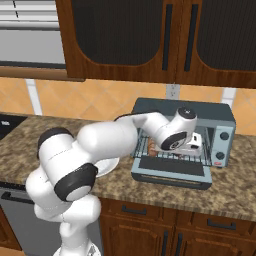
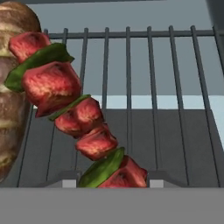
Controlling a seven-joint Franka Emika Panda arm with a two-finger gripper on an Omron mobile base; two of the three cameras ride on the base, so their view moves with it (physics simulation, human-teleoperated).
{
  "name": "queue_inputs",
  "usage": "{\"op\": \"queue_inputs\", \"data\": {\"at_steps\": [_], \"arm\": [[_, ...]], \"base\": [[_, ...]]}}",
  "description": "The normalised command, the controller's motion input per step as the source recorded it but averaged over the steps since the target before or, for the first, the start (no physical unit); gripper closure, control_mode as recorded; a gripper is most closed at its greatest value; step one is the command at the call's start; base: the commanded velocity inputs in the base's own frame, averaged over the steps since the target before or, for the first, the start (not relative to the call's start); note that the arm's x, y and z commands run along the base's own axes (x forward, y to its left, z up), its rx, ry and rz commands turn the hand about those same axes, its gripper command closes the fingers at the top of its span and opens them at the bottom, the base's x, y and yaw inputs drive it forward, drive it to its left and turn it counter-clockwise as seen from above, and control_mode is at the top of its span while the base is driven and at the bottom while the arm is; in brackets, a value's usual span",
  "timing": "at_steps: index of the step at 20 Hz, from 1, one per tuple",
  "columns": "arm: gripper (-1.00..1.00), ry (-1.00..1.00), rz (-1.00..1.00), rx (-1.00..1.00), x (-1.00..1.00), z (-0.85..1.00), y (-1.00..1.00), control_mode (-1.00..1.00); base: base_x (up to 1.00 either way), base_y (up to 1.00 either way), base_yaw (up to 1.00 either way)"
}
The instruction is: Pick up the kebab skewer and baguette bread, and place them inside the toaster oven. Close the toaster oven door and start by setting the timer.
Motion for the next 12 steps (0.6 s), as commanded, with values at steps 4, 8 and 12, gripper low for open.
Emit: {"op": "queue_inputs", "data": {"at_steps": [4,8,12], "arm": [[1.00,-0.01,0.00,0.00,0.19,-0.04,0.12,-1.00],[1.00,-0.03,0.00,0.00,0.03,-0.01,0.04,-1.00],[1.00,-0.04,0.00,0.00,0.03,-0.05,0.04,-1.00]], "base": [[0.00,0.00,0.00],[0.00,0.00,0.00],[0.00,0.00,0.00]]}}
